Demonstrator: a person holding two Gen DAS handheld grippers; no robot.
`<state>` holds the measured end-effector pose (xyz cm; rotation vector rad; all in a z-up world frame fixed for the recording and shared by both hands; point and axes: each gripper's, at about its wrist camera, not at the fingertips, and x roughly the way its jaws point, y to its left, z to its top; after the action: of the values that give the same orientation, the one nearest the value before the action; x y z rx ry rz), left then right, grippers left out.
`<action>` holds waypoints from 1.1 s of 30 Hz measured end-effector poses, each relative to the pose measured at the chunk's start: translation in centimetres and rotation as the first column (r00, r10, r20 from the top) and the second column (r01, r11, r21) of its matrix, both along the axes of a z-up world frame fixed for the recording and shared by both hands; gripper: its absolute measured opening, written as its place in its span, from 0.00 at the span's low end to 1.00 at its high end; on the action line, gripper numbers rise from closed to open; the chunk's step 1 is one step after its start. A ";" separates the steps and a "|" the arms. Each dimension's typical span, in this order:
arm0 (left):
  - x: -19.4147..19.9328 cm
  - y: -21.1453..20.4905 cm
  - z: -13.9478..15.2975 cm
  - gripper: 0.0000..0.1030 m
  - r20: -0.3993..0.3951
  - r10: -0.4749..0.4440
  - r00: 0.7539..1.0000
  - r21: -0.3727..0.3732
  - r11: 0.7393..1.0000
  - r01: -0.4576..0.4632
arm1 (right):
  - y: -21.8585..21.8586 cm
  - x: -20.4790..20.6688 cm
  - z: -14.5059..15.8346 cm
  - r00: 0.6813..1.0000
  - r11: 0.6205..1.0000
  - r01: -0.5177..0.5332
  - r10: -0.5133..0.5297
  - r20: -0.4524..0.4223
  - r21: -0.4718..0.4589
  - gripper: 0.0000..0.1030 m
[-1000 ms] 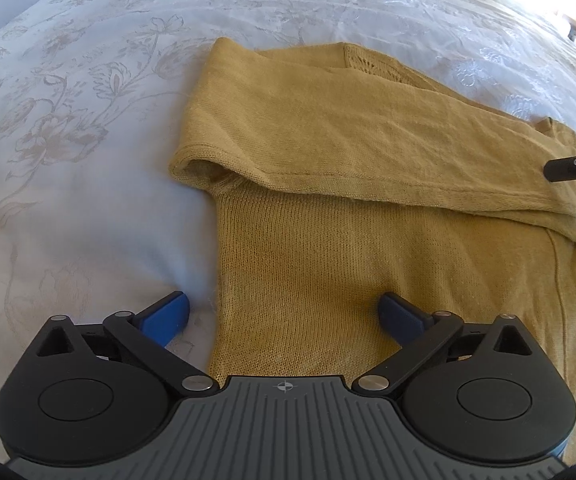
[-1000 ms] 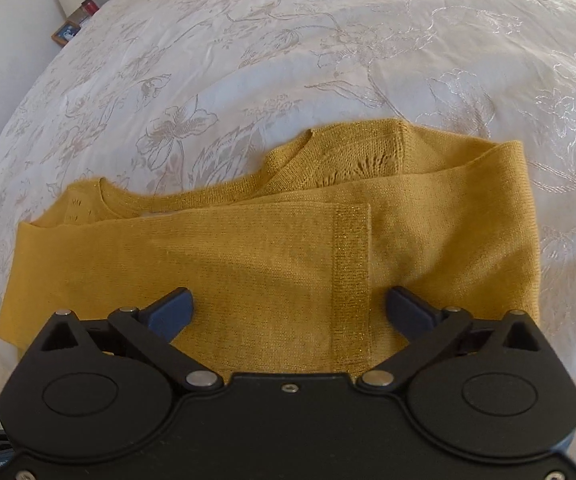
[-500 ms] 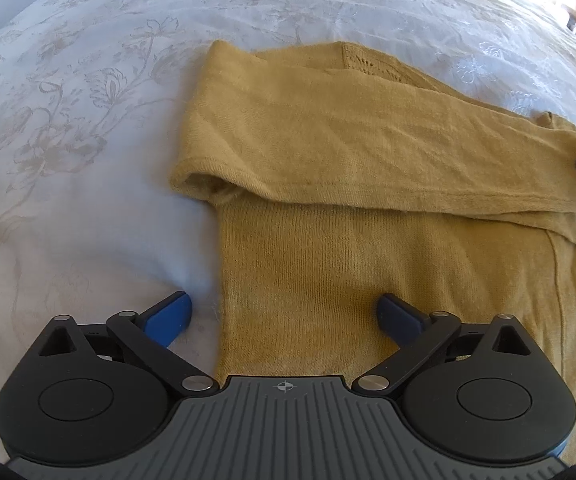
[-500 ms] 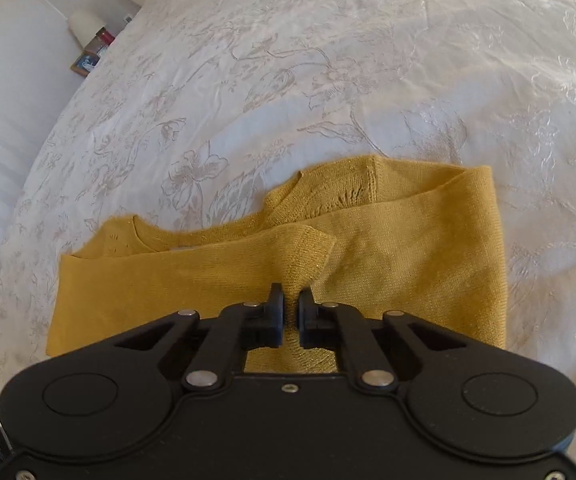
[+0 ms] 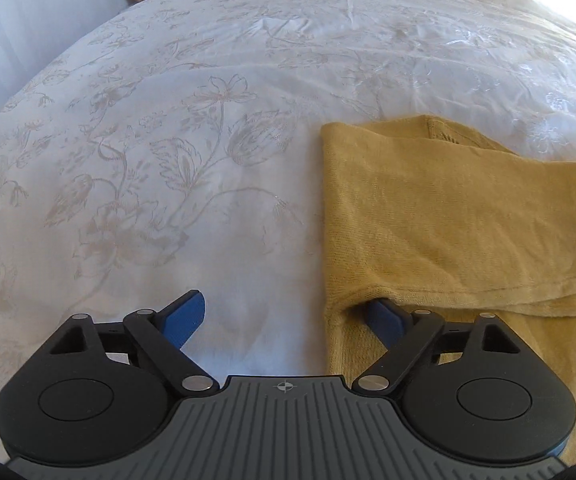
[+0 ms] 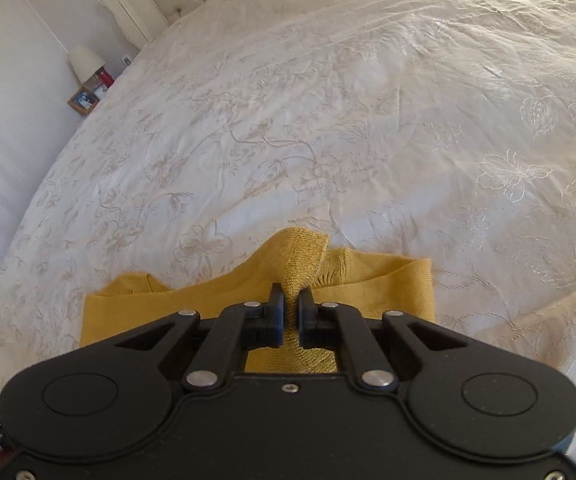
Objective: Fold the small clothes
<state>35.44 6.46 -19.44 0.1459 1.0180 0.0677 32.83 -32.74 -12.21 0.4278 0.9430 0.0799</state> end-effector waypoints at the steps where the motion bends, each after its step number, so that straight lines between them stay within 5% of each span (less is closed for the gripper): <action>1: 0.1 0.1 -0.2 0.85 -0.009 -0.002 1.000 0.011 1.000 0.002 | 0.1 0.0 -0.2 1.000 1.000 -0.001 0.001 -0.009 -0.008 0.11; 4: 0.1 0.6 -0.8 0.86 -0.029 -0.019 0.999 0.048 0.999 0.020 | -0.4 -0.3 -1.2 0.998 0.998 0.024 -0.027 -0.065 -0.051 0.11; 10: -0.3 2.1 -0.8 0.87 -0.040 -0.055 0.998 0.009 0.998 0.055 | -1.4 -0.7 -5.2 0.970 0.982 0.047 -0.089 -0.227 -0.184 0.17; 14: -0.6 2.1 0.5 0.86 -0.030 -0.053 0.998 0.003 0.999 0.053 | -1.7 -1.9 -4.9 0.975 0.975 0.084 -0.123 -0.185 -0.204 0.33; 18: -1.7 1.0 3.2 0.85 0.061 -0.077 0.995 0.019 0.997 0.076 | -1.2 -2.7 -3.6 0.983 0.955 0.091 -0.132 -0.128 -0.284 0.37; 24: -1.6 -2.0 6.9 0.85 0.209 -0.128 0.969 0.025 0.992 0.125 | 2.0 -2.3 -2.0 0.999 0.967 0.014 -0.025 -0.040 -0.254 0.39; 31: 2.7 -6.5 5.2 0.85 0.182 -0.212 0.960 0.011 0.977 0.213 | 7.8 0.7 -2.7 0.997 0.982 -0.081 0.078 -0.023 -0.172 0.39; 33: 3.7 -7.6 4.0 0.85 0.145 -0.225 0.964 0.008 0.974 0.226 | 9.1 1.7 -3.3 0.995 0.981 -0.101 0.096 -0.033 -0.164 0.45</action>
<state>39.14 -1.10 -15.48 0.2453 0.8511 -0.1324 34.56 -23.64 -15.47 0.2285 0.9874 0.0853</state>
